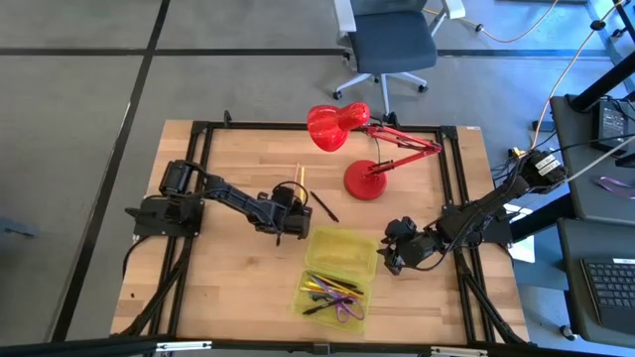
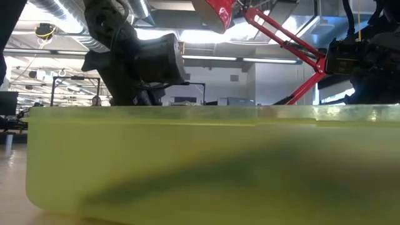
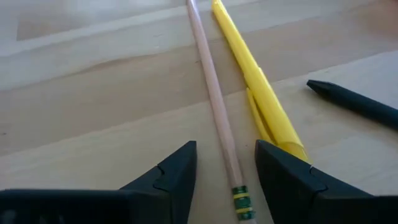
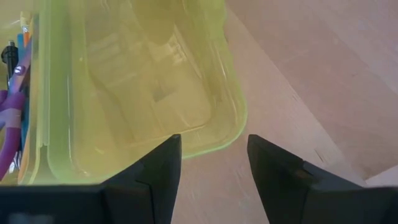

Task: Pick & place school supplies into a supply box
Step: Put the pink pencil into the yellow supply box

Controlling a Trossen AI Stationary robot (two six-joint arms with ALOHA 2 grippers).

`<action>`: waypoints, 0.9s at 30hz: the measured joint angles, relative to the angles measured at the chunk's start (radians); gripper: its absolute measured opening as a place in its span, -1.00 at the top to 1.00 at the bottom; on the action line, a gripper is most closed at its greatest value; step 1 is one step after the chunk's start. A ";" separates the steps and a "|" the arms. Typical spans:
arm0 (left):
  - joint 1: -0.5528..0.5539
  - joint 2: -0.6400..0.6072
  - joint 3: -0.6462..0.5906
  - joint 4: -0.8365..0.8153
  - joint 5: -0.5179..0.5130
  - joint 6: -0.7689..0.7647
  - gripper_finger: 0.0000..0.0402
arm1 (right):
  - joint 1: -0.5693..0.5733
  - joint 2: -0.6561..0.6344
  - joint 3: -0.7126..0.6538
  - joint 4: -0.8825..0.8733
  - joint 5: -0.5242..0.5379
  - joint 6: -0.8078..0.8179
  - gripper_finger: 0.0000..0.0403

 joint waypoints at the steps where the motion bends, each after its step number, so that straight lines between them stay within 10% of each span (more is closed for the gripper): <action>1: -0.002 0.001 0.000 -0.001 -0.001 0.012 0.25 | 0.000 0.000 0.000 0.000 0.000 0.000 0.06; 27: -0.061 -0.001 -0.004 -0.054 -0.001 -0.002 0.96 | 0.000 0.000 0.000 0.007 -0.002 0.000 0.07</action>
